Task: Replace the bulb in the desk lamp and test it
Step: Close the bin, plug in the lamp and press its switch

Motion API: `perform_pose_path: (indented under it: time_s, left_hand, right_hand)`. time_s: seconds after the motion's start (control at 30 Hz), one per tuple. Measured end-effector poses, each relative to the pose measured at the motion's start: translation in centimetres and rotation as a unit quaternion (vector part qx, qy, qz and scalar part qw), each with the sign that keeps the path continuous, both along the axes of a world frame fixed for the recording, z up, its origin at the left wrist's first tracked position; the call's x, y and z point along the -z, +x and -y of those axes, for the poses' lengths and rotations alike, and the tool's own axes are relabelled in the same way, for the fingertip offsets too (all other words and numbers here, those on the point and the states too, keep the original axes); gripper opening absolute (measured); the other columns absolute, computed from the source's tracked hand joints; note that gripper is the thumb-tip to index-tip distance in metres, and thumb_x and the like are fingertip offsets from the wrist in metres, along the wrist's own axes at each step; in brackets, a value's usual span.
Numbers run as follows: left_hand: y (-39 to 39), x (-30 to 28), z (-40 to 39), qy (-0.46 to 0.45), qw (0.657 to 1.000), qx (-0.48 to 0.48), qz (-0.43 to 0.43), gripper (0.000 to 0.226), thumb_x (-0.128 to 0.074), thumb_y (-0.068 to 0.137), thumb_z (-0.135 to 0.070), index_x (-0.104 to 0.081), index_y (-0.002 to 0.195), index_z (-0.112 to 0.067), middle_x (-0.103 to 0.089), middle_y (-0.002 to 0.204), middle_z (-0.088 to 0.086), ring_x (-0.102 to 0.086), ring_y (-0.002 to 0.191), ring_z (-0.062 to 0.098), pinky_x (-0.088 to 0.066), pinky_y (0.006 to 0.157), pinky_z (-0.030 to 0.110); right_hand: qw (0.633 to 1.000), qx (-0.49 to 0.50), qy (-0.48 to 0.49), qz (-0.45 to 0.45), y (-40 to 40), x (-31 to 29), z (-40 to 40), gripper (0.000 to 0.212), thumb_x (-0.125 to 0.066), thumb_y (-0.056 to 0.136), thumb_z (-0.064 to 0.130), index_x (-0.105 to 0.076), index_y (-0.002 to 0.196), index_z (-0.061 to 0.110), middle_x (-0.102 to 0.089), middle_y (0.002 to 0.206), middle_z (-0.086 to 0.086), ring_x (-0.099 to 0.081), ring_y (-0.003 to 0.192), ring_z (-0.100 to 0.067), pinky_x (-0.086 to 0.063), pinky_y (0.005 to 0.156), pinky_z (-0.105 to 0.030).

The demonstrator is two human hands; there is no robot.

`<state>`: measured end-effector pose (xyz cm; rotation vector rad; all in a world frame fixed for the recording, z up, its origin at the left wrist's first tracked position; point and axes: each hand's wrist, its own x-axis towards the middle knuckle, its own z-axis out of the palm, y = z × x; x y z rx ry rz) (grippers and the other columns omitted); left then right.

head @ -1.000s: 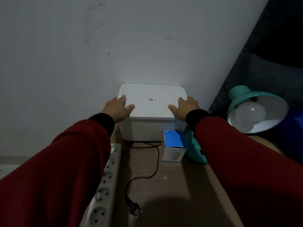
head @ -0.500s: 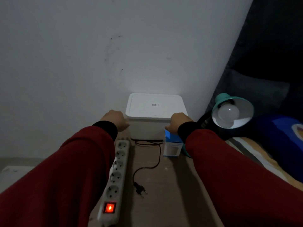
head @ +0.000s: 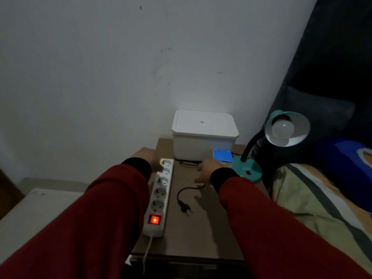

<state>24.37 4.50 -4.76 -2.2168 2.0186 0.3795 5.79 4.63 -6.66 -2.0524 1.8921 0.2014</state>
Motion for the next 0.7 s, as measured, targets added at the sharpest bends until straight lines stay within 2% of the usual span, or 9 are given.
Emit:
perform_pose_path:
  time_s: [0.13,0.23,0.3,0.4,0.47,0.53,0.57,0.6,0.7]
  left_hand:
    - [1.1,3.7,-1.3,0.022,1.0,-0.006,-0.021,0.059,-0.052,0.089,-0.05,-0.058,0.121,-0.001,-0.059,0.127,0.015,-0.055,0.117,0.03,-0.045,0.096,0.033]
    - [1.3,6.1,-2.5,0.029,0.998,-0.019,-0.057,0.065,-0.048,0.091,-0.051,-0.049,0.133,-0.002,-0.052,0.138,0.014,-0.047,0.129,0.029,-0.038,0.106,0.033]
    - [1.3,7.4,-3.4,0.02,0.995,-0.031,-0.096,0.062,-0.048,0.092,-0.049,-0.046,0.135,-0.005,-0.053,0.138,0.013,-0.046,0.13,0.028,-0.033,0.108,0.032]
    - [1.8,9.0,-4.3,0.004,0.98,-0.064,-0.187,0.054,-0.058,0.089,-0.041,-0.049,0.135,-0.013,-0.06,0.131,0.01,-0.052,0.126,0.024,-0.034,0.106,0.028]
    - [2.2,9.6,-4.8,-0.001,0.965,-0.084,-0.248,0.051,-0.063,0.087,-0.034,-0.053,0.134,-0.018,-0.063,0.128,0.008,-0.056,0.121,0.021,-0.037,0.103,0.025]
    - [2.6,9.9,-5.0,-0.008,0.954,-0.094,-0.284,0.049,-0.065,0.086,-0.029,-0.055,0.133,-0.019,-0.064,0.126,0.008,-0.058,0.119,0.02,-0.039,0.103,0.024]
    - [2.7,9.9,-5.0,-0.011,0.95,-0.097,-0.296,0.048,-0.065,0.086,-0.028,-0.055,0.133,-0.02,-0.064,0.126,0.008,-0.057,0.119,0.02,-0.039,0.103,0.025]
    - [2.8,10.0,-4.9,-0.014,0.946,-0.099,-0.307,0.048,-0.064,0.087,-0.027,-0.055,0.133,-0.02,-0.064,0.126,0.009,-0.057,0.12,0.021,-0.04,0.104,0.026]
    - [2.9,9.9,-4.3,-0.013,0.934,-0.11,-0.338,0.047,-0.063,0.089,-0.024,-0.053,0.134,-0.019,-0.064,0.127,0.009,-0.056,0.122,0.021,-0.04,0.106,0.027]
  right_hand:
    - [0.998,0.021,-0.001,0.063,1.8,2.6,-1.5,0.044,-0.065,0.086,0.032,-0.062,0.12,0.004,-0.061,0.126,-0.013,-0.056,0.118,-0.028,-0.048,0.098,-0.034]
    - [0.992,0.053,0.005,0.117,2.9,5.2,-2.2,0.017,-0.067,0.084,0.022,-0.066,0.085,0.006,-0.067,0.09,-0.01,-0.061,0.096,-0.027,-0.05,0.078,-0.031]
    - [0.985,0.087,0.016,0.149,3.7,7.0,-2.3,0.031,-0.07,0.08,0.019,-0.045,0.061,0.017,-0.05,0.066,0.0,-0.054,0.082,-0.022,-0.044,0.069,-0.028]
    - [0.986,0.091,0.02,0.141,4.5,8.9,-2.5,0.048,-0.078,0.073,0.021,-0.031,0.059,0.022,-0.046,0.069,0.002,-0.05,0.08,-0.018,-0.044,0.069,-0.03]
    - [0.989,0.081,0.005,0.122,4.6,9.5,-2.6,0.049,-0.077,0.074,0.02,-0.03,0.06,0.023,-0.049,0.078,0.0,-0.049,0.082,-0.018,-0.047,0.074,-0.031]
    - [0.99,0.078,-0.01,0.119,4.5,10.0,-2.5,0.034,-0.073,0.078,0.017,-0.04,0.068,0.019,-0.051,0.083,-0.001,-0.054,0.089,-0.02,-0.046,0.076,-0.028]
    - [0.987,0.084,-0.009,0.133,4.5,10.0,-2.3,0.02,-0.07,0.079,0.014,-0.05,0.08,0.016,-0.056,0.089,-0.004,-0.057,0.096,-0.023,-0.047,0.079,-0.028]
    - [0.982,0.099,-0.008,0.159,4.5,10.0,-2.0,0.02,-0.068,0.08,0.012,-0.056,0.096,0.013,-0.062,0.101,-0.007,-0.059,0.103,-0.025,-0.049,0.083,-0.029]
    - [0.958,0.145,-0.023,0.244,4.5,9.6,-0.6,0.049,-0.06,0.083,0.007,-0.051,0.131,0.015,-0.065,0.119,-0.013,-0.061,0.109,-0.028,-0.051,0.094,-0.033]
